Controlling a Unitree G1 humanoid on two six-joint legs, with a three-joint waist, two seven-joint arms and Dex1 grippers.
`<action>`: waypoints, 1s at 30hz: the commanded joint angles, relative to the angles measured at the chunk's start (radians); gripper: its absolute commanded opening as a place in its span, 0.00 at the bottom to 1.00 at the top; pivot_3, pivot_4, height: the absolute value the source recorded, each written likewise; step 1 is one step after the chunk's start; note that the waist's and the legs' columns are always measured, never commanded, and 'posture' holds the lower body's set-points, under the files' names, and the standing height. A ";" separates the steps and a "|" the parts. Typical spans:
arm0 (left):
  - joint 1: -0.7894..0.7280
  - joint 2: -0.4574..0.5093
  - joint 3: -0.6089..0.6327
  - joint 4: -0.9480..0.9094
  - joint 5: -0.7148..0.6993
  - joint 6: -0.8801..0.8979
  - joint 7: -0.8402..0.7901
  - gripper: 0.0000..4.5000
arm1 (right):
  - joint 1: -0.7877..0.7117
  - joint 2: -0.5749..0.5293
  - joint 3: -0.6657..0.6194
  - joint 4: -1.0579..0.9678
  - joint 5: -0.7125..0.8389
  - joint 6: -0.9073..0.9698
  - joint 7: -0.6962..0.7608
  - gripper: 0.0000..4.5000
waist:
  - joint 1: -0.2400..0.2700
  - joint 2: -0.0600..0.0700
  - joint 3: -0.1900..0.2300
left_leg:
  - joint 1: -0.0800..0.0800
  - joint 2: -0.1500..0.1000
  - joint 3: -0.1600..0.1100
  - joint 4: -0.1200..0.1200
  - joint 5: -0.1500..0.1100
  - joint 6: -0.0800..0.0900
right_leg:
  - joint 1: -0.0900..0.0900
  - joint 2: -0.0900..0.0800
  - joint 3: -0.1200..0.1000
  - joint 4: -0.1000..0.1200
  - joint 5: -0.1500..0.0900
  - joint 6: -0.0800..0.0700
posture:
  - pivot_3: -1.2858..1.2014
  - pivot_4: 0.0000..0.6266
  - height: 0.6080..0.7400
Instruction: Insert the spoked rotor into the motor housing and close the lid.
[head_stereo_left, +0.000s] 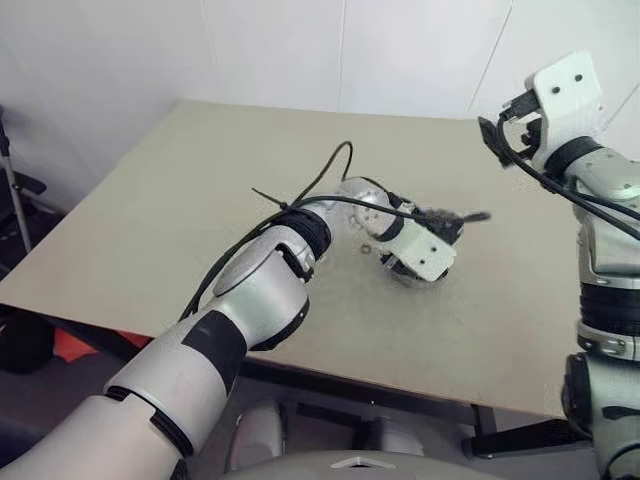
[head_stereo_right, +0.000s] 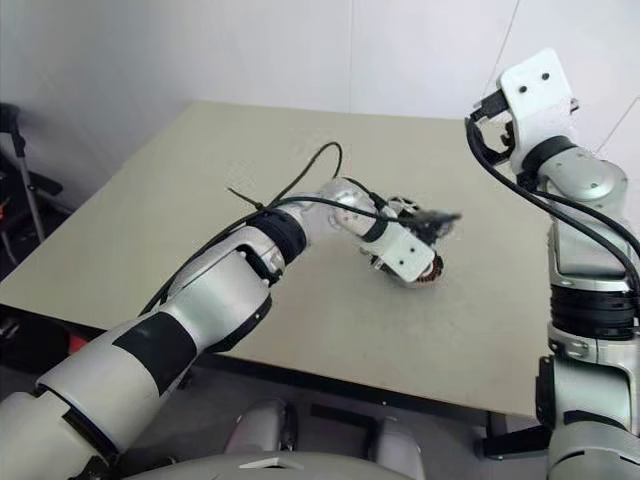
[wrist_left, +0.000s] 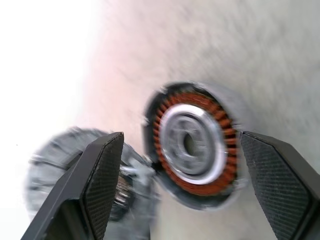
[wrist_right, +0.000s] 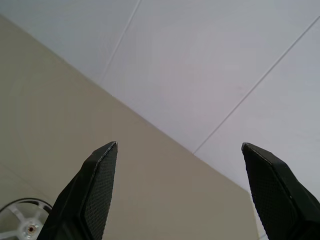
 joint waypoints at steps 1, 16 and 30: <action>0.063 0.095 0.073 -0.090 -0.117 0.001 -0.171 0.88 | -0.029 -0.004 -0.012 -0.030 0.032 -0.034 0.015 1.00 | 0.000 0.001 -0.001 | 0.000 0.000 0.000 0.000 0.000 0.000 | 0.000 0.000 0.000 0.000 0.000 0.000 | 0.52 0.00 1.00; 0.557 0.465 0.473 -0.891 -0.424 0.799 0.098 0.88 | 0.243 -0.309 -0.055 -0.010 0.110 -0.119 0.370 1.00 | -0.006 0.003 -0.001 | 0.004 0.000 0.002 -0.001 -0.004 -0.001 | 0.004 -0.002 -0.001 -0.002 -0.001 0.000 | 0.52 0.00 1.00; 0.701 0.460 0.448 -1.099 -0.453 0.950 0.266 0.88 | 0.351 -0.601 0.172 -0.093 0.085 -0.442 0.900 1.00 | -0.030 0.004 -0.001 | 0.021 0.001 0.001 -0.009 -0.004 -0.001 | 0.028 0.001 -0.001 -0.030 -0.009 0.013 | 0.52 0.00 1.00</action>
